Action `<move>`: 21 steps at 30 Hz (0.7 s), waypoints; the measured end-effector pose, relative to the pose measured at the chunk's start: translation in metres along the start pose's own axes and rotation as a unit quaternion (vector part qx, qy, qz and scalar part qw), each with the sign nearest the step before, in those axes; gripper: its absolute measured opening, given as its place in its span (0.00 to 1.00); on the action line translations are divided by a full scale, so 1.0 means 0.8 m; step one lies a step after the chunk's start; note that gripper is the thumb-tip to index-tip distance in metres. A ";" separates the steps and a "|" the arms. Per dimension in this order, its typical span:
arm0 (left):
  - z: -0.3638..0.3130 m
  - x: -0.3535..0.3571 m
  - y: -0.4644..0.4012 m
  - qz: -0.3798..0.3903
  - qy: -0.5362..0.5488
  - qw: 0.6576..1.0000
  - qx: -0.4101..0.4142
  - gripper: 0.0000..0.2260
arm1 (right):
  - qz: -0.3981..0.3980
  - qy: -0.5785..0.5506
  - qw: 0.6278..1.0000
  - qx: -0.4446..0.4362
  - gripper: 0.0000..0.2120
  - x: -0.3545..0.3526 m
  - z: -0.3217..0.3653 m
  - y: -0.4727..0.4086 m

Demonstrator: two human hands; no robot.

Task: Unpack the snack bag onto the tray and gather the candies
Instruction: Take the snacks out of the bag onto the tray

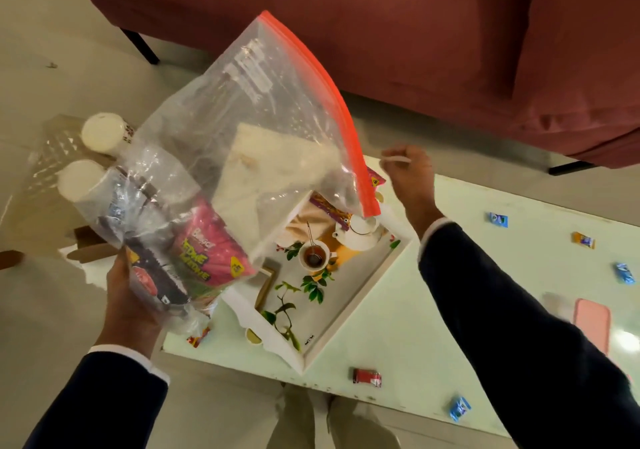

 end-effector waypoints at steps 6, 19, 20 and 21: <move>0.007 0.072 0.057 0.108 -0.035 0.994 -0.001 0.37 | 0.190 -0.174 0.956 -0.139 0.07 -0.060 0.123 0.116; 0.056 0.132 0.112 0.186 -0.057 0.980 -0.034 0.23 | 0.336 0.148 0.902 -0.229 0.09 -0.105 0.104 0.198; 0.055 0.134 0.111 0.187 -0.059 0.980 -0.030 0.27 | 0.322 0.144 0.907 -0.231 0.11 -0.107 0.103 0.198; 0.055 0.135 0.109 0.185 -0.058 0.981 -0.026 0.29 | 0.300 0.136 0.915 -0.232 0.13 -0.113 0.103 0.197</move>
Point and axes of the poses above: each hand's wrist, its own y-axis away from the middle knuckle, its own x-axis out of the palm, z = x × y, the point moved 8 cm from there along -y, towards the middle knuckle, and after that the axes turned 4 degrees about y, right-handed, at the moved point
